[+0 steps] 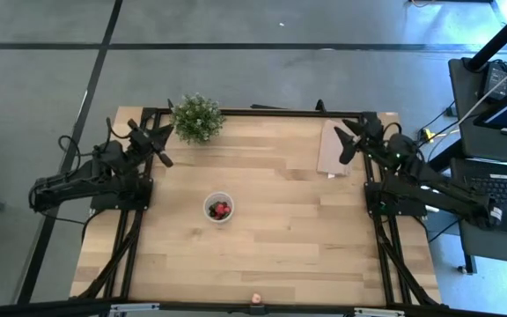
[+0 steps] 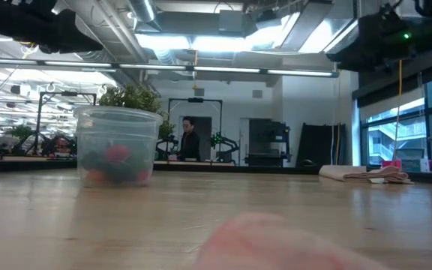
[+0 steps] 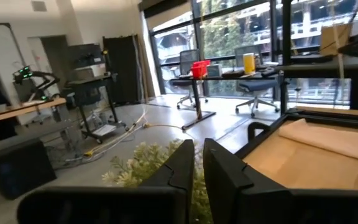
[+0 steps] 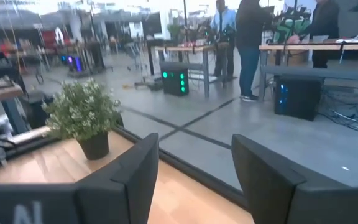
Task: Pick and placing Produce into tupperware
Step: Return to Home Position
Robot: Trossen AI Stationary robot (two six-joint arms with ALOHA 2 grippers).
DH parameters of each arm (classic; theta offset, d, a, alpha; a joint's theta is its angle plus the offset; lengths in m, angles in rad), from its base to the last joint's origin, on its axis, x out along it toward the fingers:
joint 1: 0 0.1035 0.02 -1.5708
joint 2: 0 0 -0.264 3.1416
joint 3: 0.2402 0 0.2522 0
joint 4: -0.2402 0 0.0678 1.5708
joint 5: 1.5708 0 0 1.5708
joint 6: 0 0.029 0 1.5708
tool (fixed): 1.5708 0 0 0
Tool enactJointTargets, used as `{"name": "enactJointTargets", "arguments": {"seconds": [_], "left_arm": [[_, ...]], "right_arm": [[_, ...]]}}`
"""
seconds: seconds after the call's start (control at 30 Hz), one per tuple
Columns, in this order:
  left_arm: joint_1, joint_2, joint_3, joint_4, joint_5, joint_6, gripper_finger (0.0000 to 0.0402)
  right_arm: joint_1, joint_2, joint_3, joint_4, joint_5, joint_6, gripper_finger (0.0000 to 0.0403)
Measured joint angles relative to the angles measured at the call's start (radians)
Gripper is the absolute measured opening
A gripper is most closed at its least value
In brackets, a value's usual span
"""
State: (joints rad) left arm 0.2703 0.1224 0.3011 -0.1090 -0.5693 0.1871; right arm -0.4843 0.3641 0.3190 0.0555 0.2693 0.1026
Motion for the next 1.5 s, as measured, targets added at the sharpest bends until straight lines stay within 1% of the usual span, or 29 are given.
{"name": "enactJointTargets", "arguments": {"seconds": [0.13,0.23,0.4,0.57,0.67,0.87,1.03,1.23,1.33,1.5], "left_arm": [[0.000,-0.066,-0.051,0.005,0.015,-0.013,0.0022],[0.000,-0.122,-0.090,0.013,0.015,-0.020,0.0017],[0.000,-0.120,-0.115,0.019,0.015,-0.031,0.0009],[0.000,-0.120,-0.147,0.021,0.015,-0.077,0.0003],[0.000,-0.120,-0.179,0.012,0.023,-0.119,0.0001],[0.000,-0.120,-0.240,0.012,0.041,-0.185,0.0005],[0.000,-0.120,-0.246,0.039,0.040,-0.180,0.0018],[0.000,-0.120,-0.246,0.028,0.039,-0.196,0.0033],[0.000,-0.120,-0.246,0.028,0.039,-0.205,0.0040],[0.000,-0.120,-0.246,0.027,0.039,-0.205,0.0051]], "right_arm": [[0.000,-0.092,-0.075,0.043,0.001,0.025,0.0204],[0.000,-0.149,-0.113,0.044,0.000,0.027,0.0204],[0.000,-0.231,-0.152,0.046,0.001,0.031,0.0204],[0.000,-0.280,-0.161,0.018,0.001,0.031,0.0204],[0.000,-0.292,-0.162,-0.034,0.000,0.032,0.0204],[0.000,-0.295,-0.162,-0.160,0.000,0.085,0.0204],[0.000,-0.295,-0.162,-0.244,-0.001,0.116,0.0204],[0.000,-0.295,-0.162,-0.372,-0.001,0.163,0.0204],[0.001,-0.295,-0.163,-0.373,0.000,0.172,0.0204],[0.001,-0.295,-0.163,-0.309,0.000,0.124,0.0204]]}}
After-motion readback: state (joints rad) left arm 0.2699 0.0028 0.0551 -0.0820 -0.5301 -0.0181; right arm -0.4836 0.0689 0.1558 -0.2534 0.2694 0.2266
